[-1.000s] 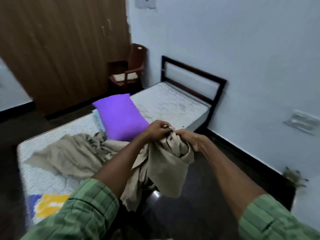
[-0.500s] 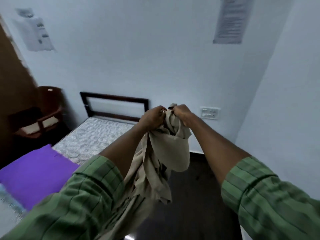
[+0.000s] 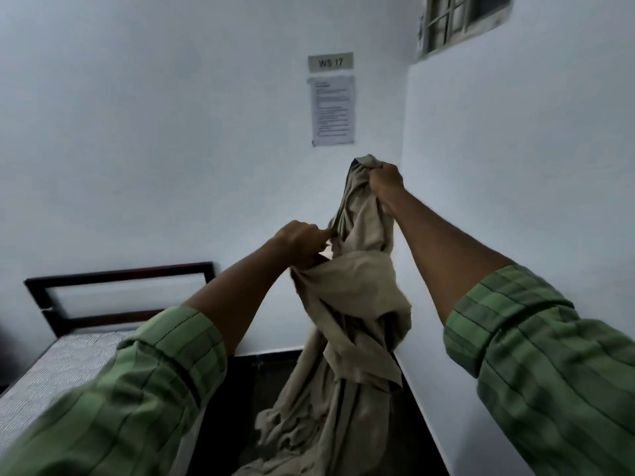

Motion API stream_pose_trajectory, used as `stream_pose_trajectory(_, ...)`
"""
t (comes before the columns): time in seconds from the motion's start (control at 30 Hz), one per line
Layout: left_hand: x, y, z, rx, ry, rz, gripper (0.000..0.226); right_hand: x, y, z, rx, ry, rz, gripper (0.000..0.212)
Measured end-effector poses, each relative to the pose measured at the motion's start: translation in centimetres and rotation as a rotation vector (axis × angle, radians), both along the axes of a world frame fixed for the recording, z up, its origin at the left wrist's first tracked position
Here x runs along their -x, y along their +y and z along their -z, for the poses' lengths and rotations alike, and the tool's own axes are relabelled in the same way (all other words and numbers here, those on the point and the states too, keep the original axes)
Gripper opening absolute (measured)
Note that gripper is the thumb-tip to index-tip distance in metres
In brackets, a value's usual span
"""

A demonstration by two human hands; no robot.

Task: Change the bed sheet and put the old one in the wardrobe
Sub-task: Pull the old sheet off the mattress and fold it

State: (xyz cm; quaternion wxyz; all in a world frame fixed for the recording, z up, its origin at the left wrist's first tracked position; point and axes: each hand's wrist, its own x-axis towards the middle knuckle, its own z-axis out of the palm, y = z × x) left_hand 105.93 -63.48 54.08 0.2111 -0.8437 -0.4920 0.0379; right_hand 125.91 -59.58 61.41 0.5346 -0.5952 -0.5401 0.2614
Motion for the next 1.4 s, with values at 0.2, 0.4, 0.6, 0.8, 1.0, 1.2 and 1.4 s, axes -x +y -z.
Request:
stream_pose_trajectory(0.2,4.4,2.9,-4.2,-0.206,0.108,-0.093,0.045,-3.6,2.5,-1.6,-0.013,0.154,-0.144,0.019)
stream_pose_trajectory(0.4,7.0,5.7,-7.5,-0.275,-0.02,-0.214,0.04,-6.0,6.2,-0.5,-0.072,0.309,-0.173,0.026)
stream_pose_trajectory(0.6,10.2,7.6,-7.8,-0.315,-0.211,-0.307,0.017,-5.7,9.4,-1.2,0.387,-0.056,-0.686,0.022)
stream_pose_trajectory(0.8,9.4,8.2,-8.3,-0.377,-0.416,-0.349,0.039,-3.7,11.6,-1.0,0.216,-0.249,-0.512,0.017)
stream_pose_trajectory(1.0,9.8,7.9,-8.2,-0.311,-0.671,-0.386,0.029,-1.6,12.3,-0.6,0.12,0.074,-0.573,0.014)
stream_pose_trajectory(1.2,9.5,7.0,-8.7,-0.223,-0.705,-0.343,0.038,1.5,10.2,-0.7,0.114,-0.289,-0.593,0.013)
stream_pose_trajectory(1.4,6.9,5.7,-7.9,-0.101,-0.625,-0.209,0.041,4.5,8.6,-0.3,-0.011,-0.323,-0.576,0.01)
